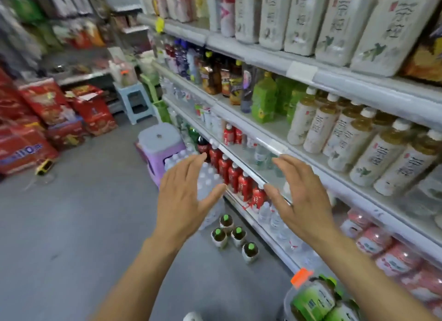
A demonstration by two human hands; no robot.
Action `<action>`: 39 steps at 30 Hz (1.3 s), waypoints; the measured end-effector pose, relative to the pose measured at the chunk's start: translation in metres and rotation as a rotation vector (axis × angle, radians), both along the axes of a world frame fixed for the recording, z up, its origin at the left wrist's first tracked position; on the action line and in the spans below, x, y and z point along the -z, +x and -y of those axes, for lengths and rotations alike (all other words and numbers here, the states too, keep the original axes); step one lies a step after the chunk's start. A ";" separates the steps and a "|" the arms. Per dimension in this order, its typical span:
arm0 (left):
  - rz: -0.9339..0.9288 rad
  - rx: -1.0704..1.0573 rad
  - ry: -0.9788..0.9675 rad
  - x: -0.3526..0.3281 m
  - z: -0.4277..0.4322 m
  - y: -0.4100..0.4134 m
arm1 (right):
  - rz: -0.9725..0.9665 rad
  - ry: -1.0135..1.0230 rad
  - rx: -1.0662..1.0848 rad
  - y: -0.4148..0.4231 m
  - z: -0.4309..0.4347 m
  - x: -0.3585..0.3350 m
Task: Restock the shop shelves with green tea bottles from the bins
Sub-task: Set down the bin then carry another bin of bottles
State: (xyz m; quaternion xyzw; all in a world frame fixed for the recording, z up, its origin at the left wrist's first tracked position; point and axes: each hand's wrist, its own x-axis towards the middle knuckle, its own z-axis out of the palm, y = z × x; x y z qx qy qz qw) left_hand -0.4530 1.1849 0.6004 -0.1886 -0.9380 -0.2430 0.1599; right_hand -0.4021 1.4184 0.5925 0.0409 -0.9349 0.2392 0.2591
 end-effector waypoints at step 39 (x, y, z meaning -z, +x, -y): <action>0.330 -1.575 -0.120 0.082 0.861 0.165 | 0.122 0.419 -1.452 -0.137 1.037 0.058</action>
